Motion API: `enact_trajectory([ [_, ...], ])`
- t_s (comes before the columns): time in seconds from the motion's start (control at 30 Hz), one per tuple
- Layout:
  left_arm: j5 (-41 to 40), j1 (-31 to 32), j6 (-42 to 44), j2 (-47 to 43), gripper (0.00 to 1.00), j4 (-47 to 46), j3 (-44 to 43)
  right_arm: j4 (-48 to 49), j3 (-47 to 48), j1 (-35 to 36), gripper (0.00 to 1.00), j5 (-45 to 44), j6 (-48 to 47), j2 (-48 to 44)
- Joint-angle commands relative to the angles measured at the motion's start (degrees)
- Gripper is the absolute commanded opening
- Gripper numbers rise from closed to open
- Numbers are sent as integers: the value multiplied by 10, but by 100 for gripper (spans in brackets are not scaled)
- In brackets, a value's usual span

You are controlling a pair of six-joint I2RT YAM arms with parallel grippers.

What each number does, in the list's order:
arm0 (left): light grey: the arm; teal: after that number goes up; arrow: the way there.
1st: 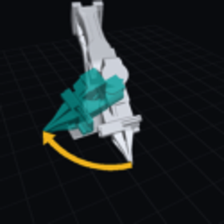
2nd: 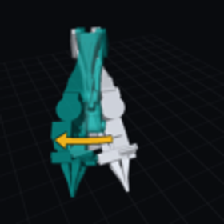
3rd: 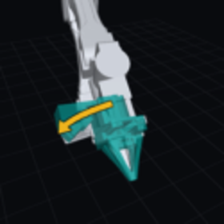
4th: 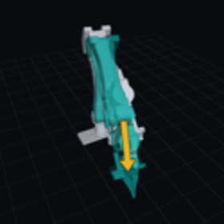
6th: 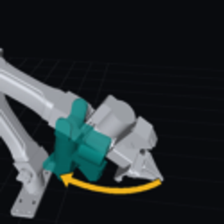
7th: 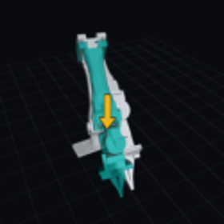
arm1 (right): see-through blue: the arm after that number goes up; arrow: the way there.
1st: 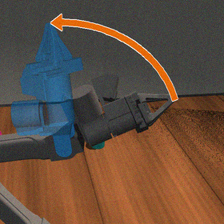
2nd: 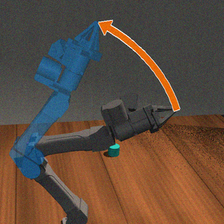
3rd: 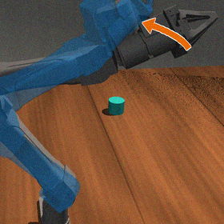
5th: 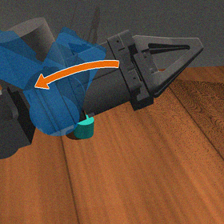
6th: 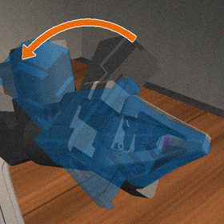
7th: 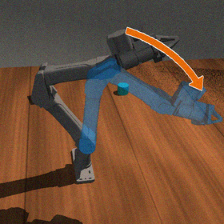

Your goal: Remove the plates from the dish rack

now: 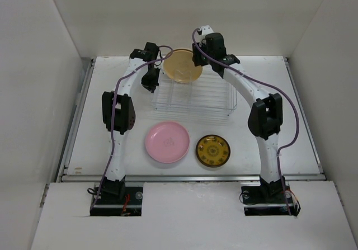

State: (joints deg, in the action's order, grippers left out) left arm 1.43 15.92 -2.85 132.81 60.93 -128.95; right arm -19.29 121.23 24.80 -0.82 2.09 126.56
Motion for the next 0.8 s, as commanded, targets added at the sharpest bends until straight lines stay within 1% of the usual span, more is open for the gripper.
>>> enact_trajectory([
  [0.0, 31, -3, -8, 14, 0, 1, 10, 3, 30, 3, 50, -8, -7, 10],
  [0.13, 31, -3, -8, 14, 0, 6, 4, 3, 60, 3, 50, -34, -7, 40],
  [0.17, 31, -3, -8, 14, 0, 6, 4, 3, 67, 3, 48, -34, -7, 47],
  [0.27, 37, -3, -8, 14, 0, 12, 4, 10, 79, 3, 39, -27, -7, 60],
  [0.33, 37, -3, -14, 14, 0, 12, 4, 18, 85, 3, 31, -19, -7, 73],
  [0.37, 37, -3, -14, 14, 0, 12, 4, 18, 85, 3, 24, -19, -7, 73],
  [0.4, 37, -3, -14, 14, 0, 12, 4, 18, 85, 3, 20, -14, -7, 73],
  [0.47, 37, -3, -14, 14, 0, 12, 4, 18, 85, 3, 19, -14, -7, 73],
  [0.67, 37, -3, -14, 19, 0, 12, 4, 23, 80, 3, 20, 6, -7, 95],
  [0.7, 37, -3, -14, 19, 0, 12, 4, 23, 80, 3, 15, 6, -7, 95],
  [0.77, 37, -3, -14, 19, 0, 12, 4, 23, 80, 3, 8, 6, -7, 100],
])
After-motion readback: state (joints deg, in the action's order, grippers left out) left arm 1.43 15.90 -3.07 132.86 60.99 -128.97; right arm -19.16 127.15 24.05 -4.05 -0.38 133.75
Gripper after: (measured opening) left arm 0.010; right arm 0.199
